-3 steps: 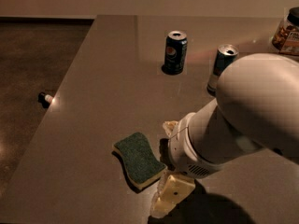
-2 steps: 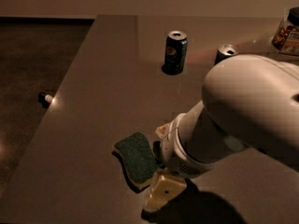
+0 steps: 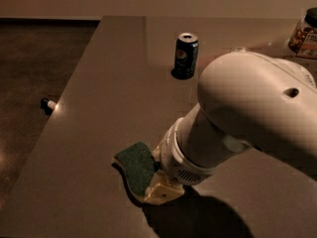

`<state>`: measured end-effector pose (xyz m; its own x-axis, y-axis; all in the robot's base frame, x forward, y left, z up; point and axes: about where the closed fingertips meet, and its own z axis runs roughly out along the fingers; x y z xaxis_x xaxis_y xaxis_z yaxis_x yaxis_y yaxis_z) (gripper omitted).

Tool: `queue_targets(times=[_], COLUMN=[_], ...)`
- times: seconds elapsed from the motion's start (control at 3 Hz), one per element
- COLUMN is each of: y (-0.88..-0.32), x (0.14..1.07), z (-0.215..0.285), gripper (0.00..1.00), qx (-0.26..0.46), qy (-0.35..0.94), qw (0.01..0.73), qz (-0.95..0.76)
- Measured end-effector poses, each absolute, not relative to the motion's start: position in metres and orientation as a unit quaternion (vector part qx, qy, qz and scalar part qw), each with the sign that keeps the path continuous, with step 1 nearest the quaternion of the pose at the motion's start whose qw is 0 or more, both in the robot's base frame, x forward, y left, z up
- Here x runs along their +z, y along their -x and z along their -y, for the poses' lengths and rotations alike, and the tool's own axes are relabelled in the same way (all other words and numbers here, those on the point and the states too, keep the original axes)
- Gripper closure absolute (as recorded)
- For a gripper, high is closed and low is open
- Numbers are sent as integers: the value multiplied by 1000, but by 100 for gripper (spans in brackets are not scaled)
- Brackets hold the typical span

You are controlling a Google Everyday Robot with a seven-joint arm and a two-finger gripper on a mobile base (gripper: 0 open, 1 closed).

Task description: Pick sponge

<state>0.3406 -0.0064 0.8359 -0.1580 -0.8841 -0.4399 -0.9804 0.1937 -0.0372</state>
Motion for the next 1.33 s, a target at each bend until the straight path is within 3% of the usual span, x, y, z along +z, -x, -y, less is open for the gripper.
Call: queue_targets(times=[0.33,0.67,1.33], y=[-344,-353,-368], x=[847,869,934], z=[7,17,45], gripper=[83,100,100], qx=[137,138,145], qy=[618,612,605], qw=[188,193,220], qz=[-751,-754,-752])
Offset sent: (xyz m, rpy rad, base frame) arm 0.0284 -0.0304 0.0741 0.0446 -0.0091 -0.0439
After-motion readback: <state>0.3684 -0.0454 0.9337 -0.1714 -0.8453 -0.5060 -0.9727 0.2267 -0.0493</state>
